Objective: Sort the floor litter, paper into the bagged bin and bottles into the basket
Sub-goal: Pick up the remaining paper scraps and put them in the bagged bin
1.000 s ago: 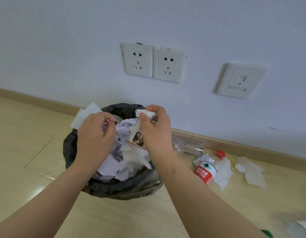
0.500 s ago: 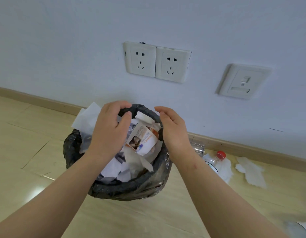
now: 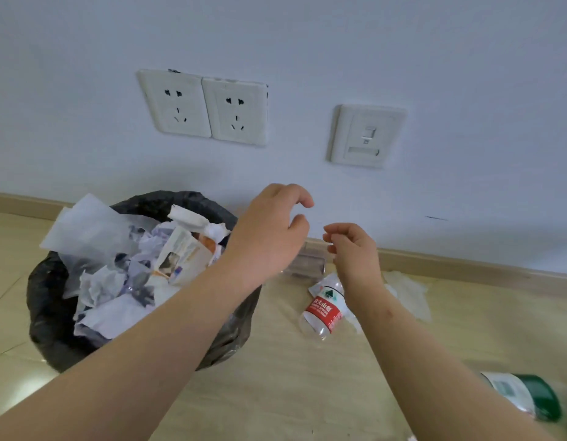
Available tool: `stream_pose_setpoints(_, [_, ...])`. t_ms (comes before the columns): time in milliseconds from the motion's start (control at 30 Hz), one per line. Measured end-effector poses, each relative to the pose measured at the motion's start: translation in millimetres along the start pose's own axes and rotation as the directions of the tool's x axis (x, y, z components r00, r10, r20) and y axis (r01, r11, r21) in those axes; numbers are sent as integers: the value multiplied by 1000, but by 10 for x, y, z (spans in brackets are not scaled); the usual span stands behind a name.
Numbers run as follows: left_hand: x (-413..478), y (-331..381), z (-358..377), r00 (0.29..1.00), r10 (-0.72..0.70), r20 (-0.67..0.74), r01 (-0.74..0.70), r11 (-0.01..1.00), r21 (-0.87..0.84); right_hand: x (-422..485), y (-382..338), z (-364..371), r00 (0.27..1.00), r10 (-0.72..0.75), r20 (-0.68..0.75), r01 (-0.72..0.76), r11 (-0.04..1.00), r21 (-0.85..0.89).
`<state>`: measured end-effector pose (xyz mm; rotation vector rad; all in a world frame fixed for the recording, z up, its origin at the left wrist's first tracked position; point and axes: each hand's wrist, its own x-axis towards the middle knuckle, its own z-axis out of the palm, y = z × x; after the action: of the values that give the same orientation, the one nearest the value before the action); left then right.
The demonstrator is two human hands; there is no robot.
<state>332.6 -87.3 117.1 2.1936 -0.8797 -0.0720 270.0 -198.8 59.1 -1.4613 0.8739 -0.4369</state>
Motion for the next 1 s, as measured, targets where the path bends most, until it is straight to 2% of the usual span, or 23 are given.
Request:
stream_pose_setpoints(100, [16, 3, 447, 978, -67, 198, 74, 997, -26, 94, 224, -332, 994, 63, -88, -68, 996, -59])
stream_pose_setpoints(200, [-55, -188, 855, 933, -145, 329, 147, 989, 18, 148, 509, -678, 975, 134, -178, -166, 970, -179])
stream_pose_setpoints(400, [-243, -646, 1438, 836, -272, 477, 233, 962, 140, 153, 1076, -1240, 932, 238, -273, -337, 846, -413])
stream_pose_setpoints(500, [-330, -730, 1633, 808, -283, 516, 226, 959, 172, 234, 1241, -1378, 939, 244, -243, -340, 764, -548])
stream_pose_setpoints(633, [-394, -796, 1824, 805, -269, 528, 180, 960, 214, 406, 1406, -1427, 970, 199, -140, -239, 679, -694])
stream_pose_setpoints(733, [-394, -763, 1852, 870, -226, 439, 86, 945, 316, 453, 1512, -1371, 968, 239, -70, -204, 597, -776])
stream_pose_setpoints(800, [-370, -678, 1886, 939, -24, 342, -98, 937, 336, 455, 1575, -1319, 964, 259, -57, -186, 506, -842])
stream_pose_setpoints(867, [-371, -579, 1981, 942, 198, 272, -265, 935, 235, 432, 1604, -1275, 968, 241, -65, -166, 426, -889])
stream_pose_setpoints(933, [-395, -451, 2085, 908, 189, 373, -245, 964, 108, 394, 1642, -1245, 968, 236, -83, -168, 370, -914])
stream_pose_setpoints(1000, [-437, -425, 2227, 839, 51, 541, -138, 983, 121, 346, 1718, -1224, 968, 227, -104, -178, 334, -926])
